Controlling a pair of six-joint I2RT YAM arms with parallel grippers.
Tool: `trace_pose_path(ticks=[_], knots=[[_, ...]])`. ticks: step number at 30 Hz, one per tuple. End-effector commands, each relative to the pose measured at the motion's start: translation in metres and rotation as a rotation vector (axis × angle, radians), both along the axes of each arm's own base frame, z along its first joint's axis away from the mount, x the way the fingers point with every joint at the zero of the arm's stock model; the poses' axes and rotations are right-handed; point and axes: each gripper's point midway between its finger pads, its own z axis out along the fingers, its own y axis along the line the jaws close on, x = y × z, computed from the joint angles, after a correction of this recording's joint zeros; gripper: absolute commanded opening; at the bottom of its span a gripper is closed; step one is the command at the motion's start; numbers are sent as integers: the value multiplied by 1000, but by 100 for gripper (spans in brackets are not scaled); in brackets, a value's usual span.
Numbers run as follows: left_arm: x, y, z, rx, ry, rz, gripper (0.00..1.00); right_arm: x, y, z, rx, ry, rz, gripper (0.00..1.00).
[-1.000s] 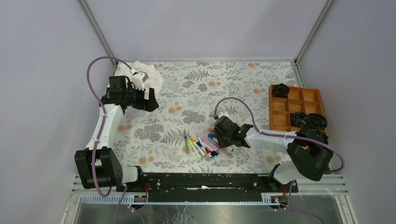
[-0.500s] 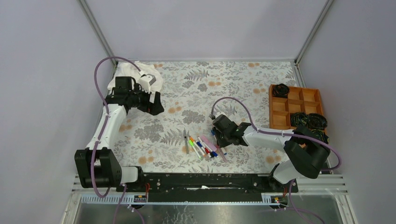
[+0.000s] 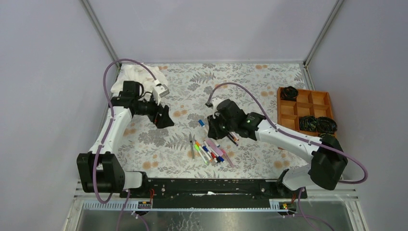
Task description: Open the pen caps
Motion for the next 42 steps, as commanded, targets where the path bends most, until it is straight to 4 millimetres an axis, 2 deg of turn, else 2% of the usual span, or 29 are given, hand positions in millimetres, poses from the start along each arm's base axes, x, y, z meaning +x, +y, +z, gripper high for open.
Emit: trace_pose_path(ticks=[1,4,7,14,21,28,33,35,37,40,42], knots=[[-43,-28,23,-130,-80,-295,98,-22,30,34,123,97,209,6],[-58,-37,24,-125,-138,-411,98,-33,48,50,232,196,312,5],[-66,-41,26,-114,-180,-483,97,-41,62,56,294,279,391,5],[-77,-46,32,-90,-269,-584,92,-44,78,63,350,390,482,5],[-95,-56,15,-9,-277,-710,70,-39,86,66,365,439,506,6],[-90,-52,6,61,-286,-746,50,-36,82,61,349,451,498,6],[-86,-48,1,99,-309,-750,27,-35,79,56,342,462,489,6],[-85,-51,2,91,-322,-745,11,-35,81,55,344,469,488,10],[-85,-56,5,68,-324,-738,2,-33,84,54,352,480,481,16],[-87,-61,6,41,-317,-733,0,-30,90,51,372,498,464,41],[-86,-61,5,39,-310,-726,0,-29,95,48,389,520,461,51]])
